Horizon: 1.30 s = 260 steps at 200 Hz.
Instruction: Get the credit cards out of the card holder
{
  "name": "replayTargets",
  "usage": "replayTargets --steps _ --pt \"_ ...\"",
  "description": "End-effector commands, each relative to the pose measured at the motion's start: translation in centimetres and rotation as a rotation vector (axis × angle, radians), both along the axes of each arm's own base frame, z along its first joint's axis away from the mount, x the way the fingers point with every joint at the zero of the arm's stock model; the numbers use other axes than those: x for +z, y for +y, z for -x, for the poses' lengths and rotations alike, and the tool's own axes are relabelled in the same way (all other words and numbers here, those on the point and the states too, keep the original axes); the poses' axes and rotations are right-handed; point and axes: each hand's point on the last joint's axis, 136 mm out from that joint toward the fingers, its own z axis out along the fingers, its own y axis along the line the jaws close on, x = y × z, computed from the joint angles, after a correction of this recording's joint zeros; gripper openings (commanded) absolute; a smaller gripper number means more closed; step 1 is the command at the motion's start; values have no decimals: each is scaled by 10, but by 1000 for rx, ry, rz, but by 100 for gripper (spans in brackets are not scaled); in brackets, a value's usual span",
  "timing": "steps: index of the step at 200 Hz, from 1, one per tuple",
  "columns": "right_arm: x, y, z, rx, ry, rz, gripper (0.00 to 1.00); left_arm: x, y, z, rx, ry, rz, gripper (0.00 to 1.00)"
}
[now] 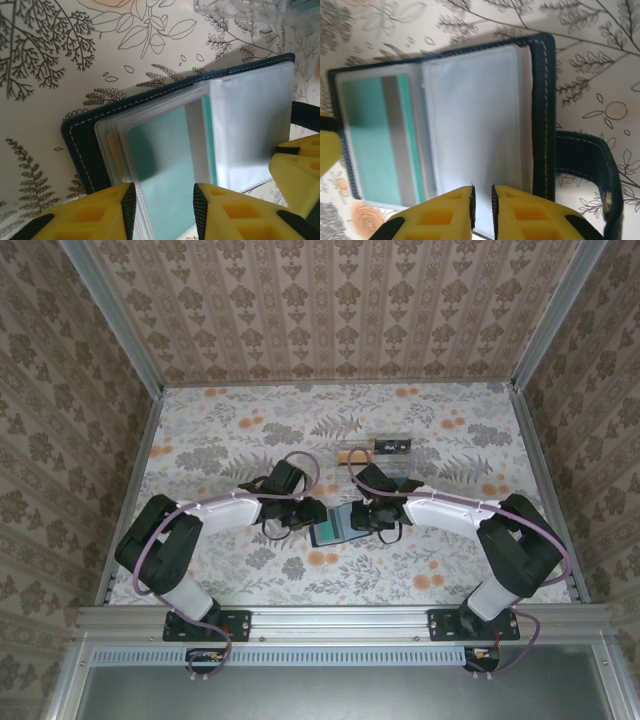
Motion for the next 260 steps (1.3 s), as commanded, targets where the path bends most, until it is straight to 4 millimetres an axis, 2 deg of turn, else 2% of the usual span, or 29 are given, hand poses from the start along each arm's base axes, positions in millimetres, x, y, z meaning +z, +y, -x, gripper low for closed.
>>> replayTargets --steps 1,32,99,155,260 --pt "-18 -9 8 -8 34 41 20 1 -9 -2 -18 6 28 41" --pt "-22 -8 10 -13 45 35 20 -2 -11 -2 -25 15 29 43" --pt "-30 -6 13 -21 72 27 21 10 -28 1 -73 -6 96 47" --pt "-30 -7 14 -25 72 27 21 14 -36 4 -102 -10 115 53" --pt "-27 -8 13 -37 65 22 21 42 -53 5 -147 -65 220 53"
